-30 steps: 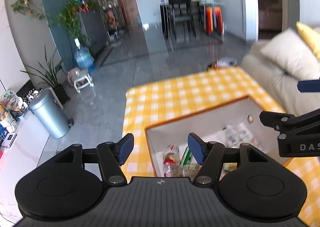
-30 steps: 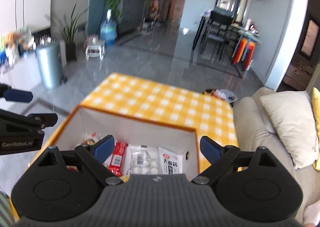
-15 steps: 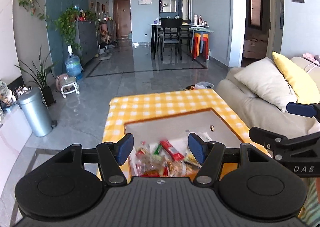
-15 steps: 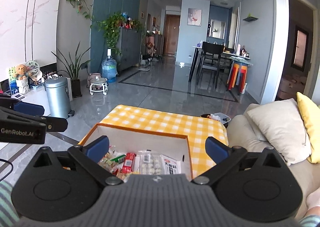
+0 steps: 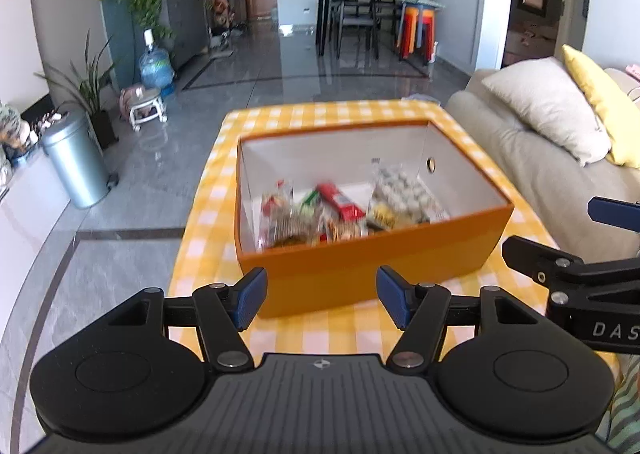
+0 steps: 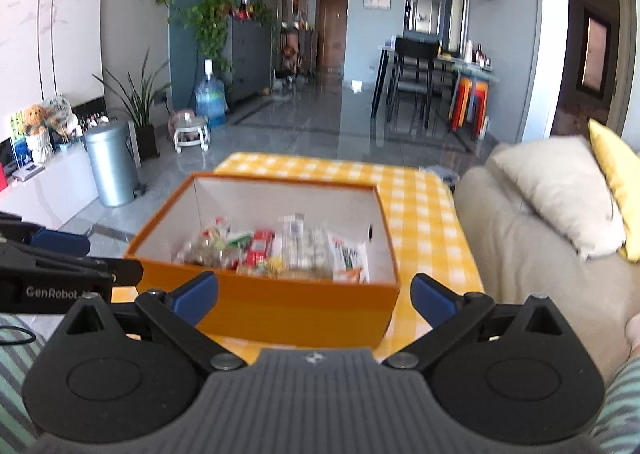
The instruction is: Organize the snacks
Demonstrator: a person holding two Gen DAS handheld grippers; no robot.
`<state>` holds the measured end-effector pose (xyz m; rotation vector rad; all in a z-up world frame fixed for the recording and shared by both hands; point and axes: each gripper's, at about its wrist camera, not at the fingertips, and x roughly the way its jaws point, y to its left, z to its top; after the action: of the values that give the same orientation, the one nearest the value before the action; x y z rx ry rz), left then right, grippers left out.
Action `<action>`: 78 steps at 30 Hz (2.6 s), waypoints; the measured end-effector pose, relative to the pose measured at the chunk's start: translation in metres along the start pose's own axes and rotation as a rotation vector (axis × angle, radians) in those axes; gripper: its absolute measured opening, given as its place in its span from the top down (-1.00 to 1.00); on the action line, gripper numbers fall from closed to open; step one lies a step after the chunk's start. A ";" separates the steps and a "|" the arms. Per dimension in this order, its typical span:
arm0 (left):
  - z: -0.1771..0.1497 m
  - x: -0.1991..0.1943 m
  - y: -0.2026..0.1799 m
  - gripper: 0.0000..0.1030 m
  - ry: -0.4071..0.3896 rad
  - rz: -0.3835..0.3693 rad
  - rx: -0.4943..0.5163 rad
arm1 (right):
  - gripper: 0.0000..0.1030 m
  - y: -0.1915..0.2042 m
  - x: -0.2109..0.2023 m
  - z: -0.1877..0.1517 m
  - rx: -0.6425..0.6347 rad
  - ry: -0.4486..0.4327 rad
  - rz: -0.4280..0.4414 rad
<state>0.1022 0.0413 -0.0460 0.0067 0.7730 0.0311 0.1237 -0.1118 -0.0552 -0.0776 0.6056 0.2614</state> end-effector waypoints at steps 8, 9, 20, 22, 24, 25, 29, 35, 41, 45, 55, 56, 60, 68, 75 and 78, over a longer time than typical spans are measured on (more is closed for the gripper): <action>-0.007 0.004 -0.005 -0.43 0.004 0.025 0.002 | -0.92 0.000 0.010 -0.013 0.000 0.043 0.014; -0.006 0.004 -0.005 -0.43 0.002 0.027 0.001 | -0.92 0.001 0.010 -0.013 -0.001 0.042 0.014; -0.003 0.001 -0.004 -0.43 -0.006 0.030 -0.008 | -0.92 -0.002 0.010 -0.009 0.007 0.043 0.008; -0.003 0.001 -0.004 -0.43 -0.005 0.029 -0.007 | -0.92 -0.002 0.010 -0.009 0.006 0.042 0.009; -0.003 0.001 -0.004 -0.43 -0.005 0.030 -0.006 | -0.92 -0.001 0.010 -0.008 0.006 0.039 0.008; -0.003 0.001 -0.004 -0.43 -0.005 0.031 -0.008 | -0.92 -0.001 0.010 -0.008 0.005 0.038 0.008; -0.003 0.002 -0.004 -0.43 -0.004 0.029 -0.012 | -0.92 -0.002 0.009 -0.009 0.006 0.036 0.007; -0.004 0.001 -0.003 -0.43 -0.003 0.030 -0.015 | -0.92 -0.002 0.009 -0.008 0.007 0.036 0.009; -0.004 0.001 -0.003 -0.43 -0.002 0.029 -0.014 | -0.92 -0.002 0.010 -0.008 0.005 0.042 0.007; -0.003 0.001 -0.003 -0.43 -0.001 0.029 -0.014 | -0.92 -0.003 0.011 -0.008 0.008 0.045 0.006; -0.004 0.001 -0.003 -0.43 0.000 0.030 -0.014 | -0.92 -0.003 0.011 -0.009 0.012 0.053 0.003; -0.004 0.001 -0.004 -0.43 0.000 0.030 -0.014 | -0.92 -0.003 0.011 -0.008 0.013 0.054 0.003; -0.003 0.001 -0.004 -0.43 0.001 0.029 -0.013 | -0.92 -0.003 0.010 -0.009 0.014 0.055 0.002; -0.005 0.000 -0.006 -0.43 0.002 0.027 -0.005 | -0.92 -0.003 0.010 -0.009 0.015 0.056 0.002; -0.005 0.001 -0.006 -0.43 0.004 0.027 -0.007 | -0.92 -0.003 0.011 -0.010 0.018 0.060 -0.001; -0.004 0.000 -0.007 -0.43 0.004 0.025 -0.006 | -0.92 -0.003 0.010 -0.010 0.022 0.062 -0.003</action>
<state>0.0997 0.0344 -0.0495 0.0108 0.7771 0.0577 0.1273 -0.1136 -0.0691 -0.0658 0.6703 0.2505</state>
